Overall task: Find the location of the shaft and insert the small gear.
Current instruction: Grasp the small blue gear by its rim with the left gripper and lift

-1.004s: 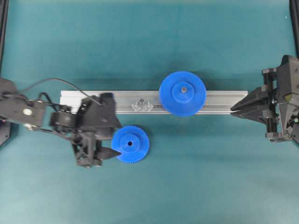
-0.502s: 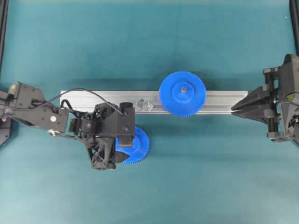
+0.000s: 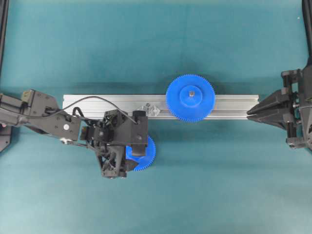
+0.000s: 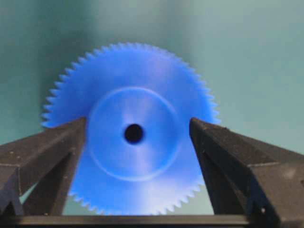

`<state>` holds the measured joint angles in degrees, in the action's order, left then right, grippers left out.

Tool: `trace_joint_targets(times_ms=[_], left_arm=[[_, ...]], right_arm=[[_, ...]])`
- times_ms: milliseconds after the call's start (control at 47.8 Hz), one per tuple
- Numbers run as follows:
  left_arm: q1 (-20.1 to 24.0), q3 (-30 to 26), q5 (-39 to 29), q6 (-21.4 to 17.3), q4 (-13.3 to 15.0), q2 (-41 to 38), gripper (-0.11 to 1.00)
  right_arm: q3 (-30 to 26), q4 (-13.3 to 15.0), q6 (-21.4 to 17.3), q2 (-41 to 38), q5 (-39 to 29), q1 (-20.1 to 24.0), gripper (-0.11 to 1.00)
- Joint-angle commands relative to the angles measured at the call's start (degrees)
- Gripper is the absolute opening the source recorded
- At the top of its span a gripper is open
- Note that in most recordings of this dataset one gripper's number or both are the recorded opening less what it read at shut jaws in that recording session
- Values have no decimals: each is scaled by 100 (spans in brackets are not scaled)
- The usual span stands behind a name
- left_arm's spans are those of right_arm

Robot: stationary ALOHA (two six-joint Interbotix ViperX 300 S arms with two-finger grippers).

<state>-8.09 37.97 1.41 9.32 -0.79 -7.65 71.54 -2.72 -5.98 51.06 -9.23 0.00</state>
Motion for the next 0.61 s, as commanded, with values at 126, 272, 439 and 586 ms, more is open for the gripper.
trace_joint_targets(times_ms=[126,272,439,586], left_arm=[[-9,-272,-554,9,-18,0,91],[-9,-387,-1011,9,-18,-18,90],[-18,-510,-1204,0,-18,-18,80],[-9,-571,-1222,0,-18,-18,66]], right_arm=[[-62,0,-53,62,-114,-18,19],[-44,0,-53,88,-114,-18,20],[-35,0,-53,88,-114,-18,19],[-35,0,-53,97,-114,-18,19]])
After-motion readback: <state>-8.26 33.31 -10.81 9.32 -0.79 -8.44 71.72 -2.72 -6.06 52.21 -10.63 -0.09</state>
